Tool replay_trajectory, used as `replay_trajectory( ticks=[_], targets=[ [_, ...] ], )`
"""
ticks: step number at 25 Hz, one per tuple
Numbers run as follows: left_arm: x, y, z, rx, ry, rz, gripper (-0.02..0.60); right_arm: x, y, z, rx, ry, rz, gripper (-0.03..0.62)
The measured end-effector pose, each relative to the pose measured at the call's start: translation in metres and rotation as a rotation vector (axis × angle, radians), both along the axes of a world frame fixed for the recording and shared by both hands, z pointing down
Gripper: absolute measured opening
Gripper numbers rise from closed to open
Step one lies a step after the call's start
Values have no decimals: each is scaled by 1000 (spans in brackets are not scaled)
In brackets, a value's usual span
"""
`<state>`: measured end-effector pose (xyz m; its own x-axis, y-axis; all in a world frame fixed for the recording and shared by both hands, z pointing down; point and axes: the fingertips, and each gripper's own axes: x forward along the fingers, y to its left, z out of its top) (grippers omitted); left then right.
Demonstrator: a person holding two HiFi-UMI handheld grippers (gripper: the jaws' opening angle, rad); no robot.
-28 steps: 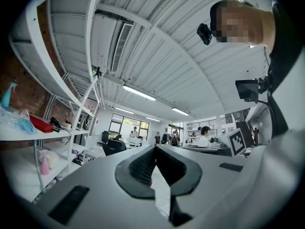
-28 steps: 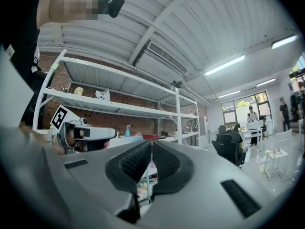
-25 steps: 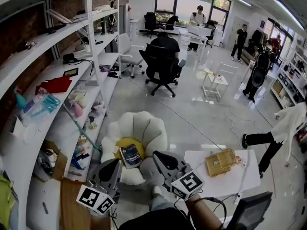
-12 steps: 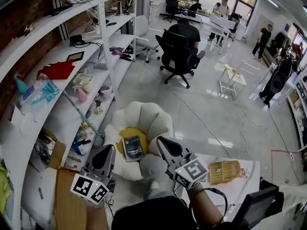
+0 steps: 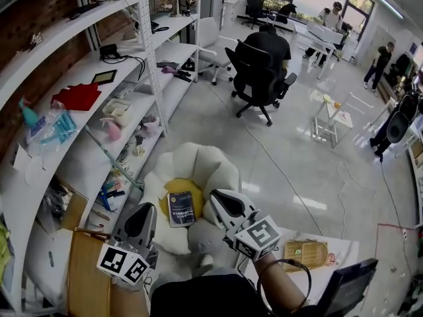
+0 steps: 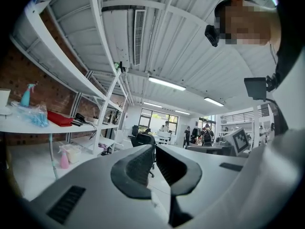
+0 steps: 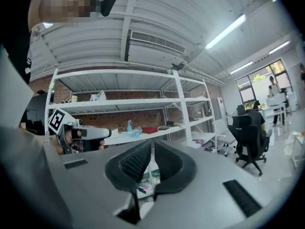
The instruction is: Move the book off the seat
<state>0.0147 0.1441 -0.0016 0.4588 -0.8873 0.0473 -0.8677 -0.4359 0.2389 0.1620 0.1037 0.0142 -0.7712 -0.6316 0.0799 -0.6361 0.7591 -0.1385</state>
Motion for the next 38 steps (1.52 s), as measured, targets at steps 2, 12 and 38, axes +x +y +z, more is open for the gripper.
replay_trajectory(
  ticks=[2, 12, 38],
  targets=[
    [2, -4, 6, -21, -2, -19, 10, 5, -9, 11, -2, 0, -7, 17],
    [-5, -23, 51, -131, -17, -58, 78, 6, -38, 54, -111, -37, 8, 20],
    [-66, -92, 332, -514, 83, -18, 261, -52, -88, 342, -518, 166, 25, 197]
  ],
)
